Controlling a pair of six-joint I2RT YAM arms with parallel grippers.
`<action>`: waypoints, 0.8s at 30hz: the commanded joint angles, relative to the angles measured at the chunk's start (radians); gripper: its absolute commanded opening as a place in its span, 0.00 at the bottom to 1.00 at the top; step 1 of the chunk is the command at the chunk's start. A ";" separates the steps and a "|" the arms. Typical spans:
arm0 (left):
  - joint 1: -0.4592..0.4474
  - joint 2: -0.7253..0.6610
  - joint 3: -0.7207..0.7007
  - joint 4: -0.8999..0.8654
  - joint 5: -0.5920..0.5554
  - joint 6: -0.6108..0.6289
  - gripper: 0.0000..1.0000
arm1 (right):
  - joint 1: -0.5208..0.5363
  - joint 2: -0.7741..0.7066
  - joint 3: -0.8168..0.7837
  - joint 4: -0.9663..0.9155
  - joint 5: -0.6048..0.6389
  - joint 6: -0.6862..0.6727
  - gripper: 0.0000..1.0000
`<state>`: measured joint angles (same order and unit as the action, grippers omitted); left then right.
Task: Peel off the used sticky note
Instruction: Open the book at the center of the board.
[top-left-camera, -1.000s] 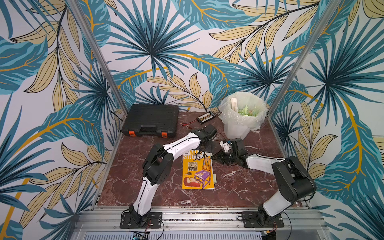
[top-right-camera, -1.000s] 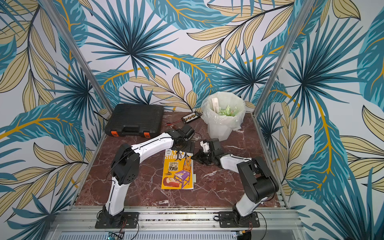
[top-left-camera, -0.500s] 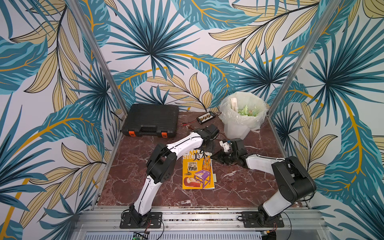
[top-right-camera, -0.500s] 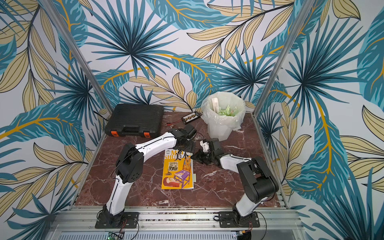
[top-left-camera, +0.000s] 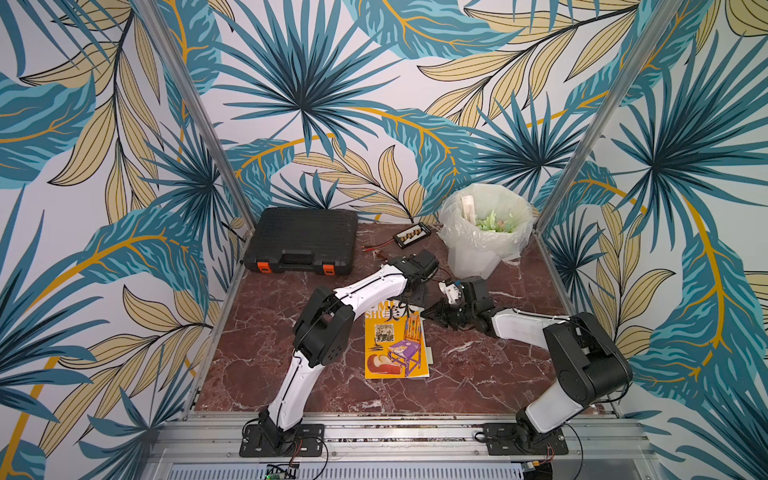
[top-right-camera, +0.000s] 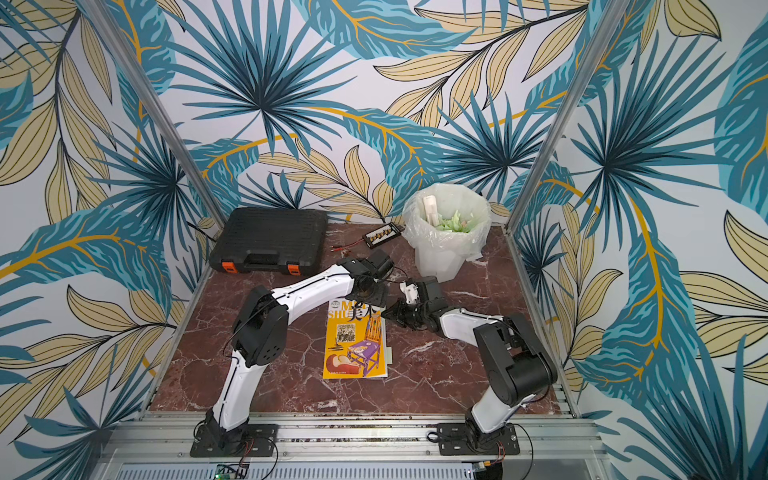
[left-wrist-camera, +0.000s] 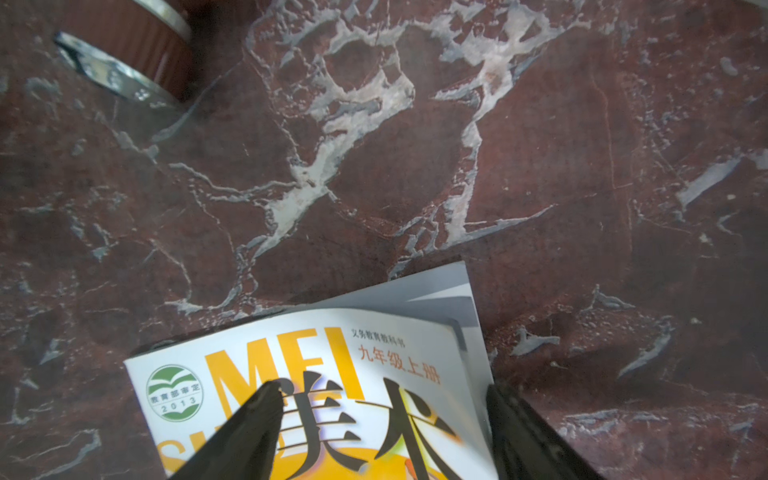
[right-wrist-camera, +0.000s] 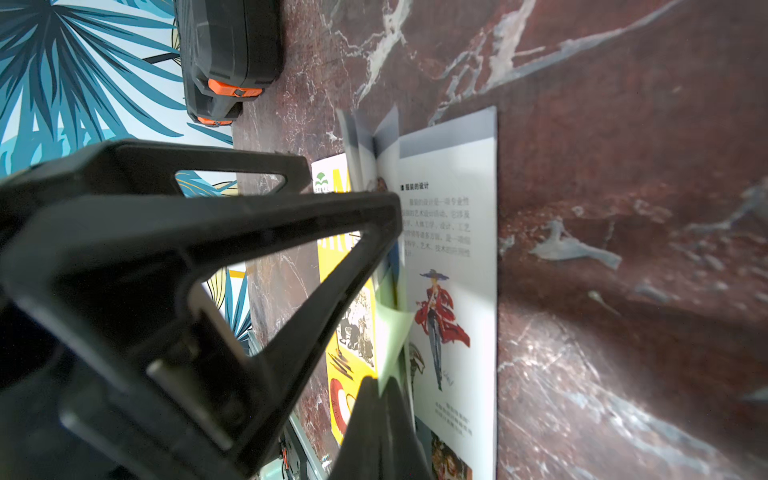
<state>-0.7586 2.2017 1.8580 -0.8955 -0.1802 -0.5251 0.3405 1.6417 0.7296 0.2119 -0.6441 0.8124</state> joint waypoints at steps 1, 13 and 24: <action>-0.002 -0.002 0.031 -0.014 -0.021 0.012 0.76 | 0.005 -0.008 -0.002 0.008 -0.006 -0.004 0.00; -0.002 -0.034 0.006 0.004 -0.019 0.024 0.43 | 0.006 -0.005 -0.002 0.010 -0.005 -0.001 0.00; -0.003 -0.093 -0.043 0.040 -0.022 0.045 0.07 | 0.006 -0.003 -0.003 0.011 -0.005 0.002 0.00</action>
<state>-0.7643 2.1674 1.8450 -0.8688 -0.1810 -0.4953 0.3424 1.6417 0.7296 0.2119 -0.6445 0.8127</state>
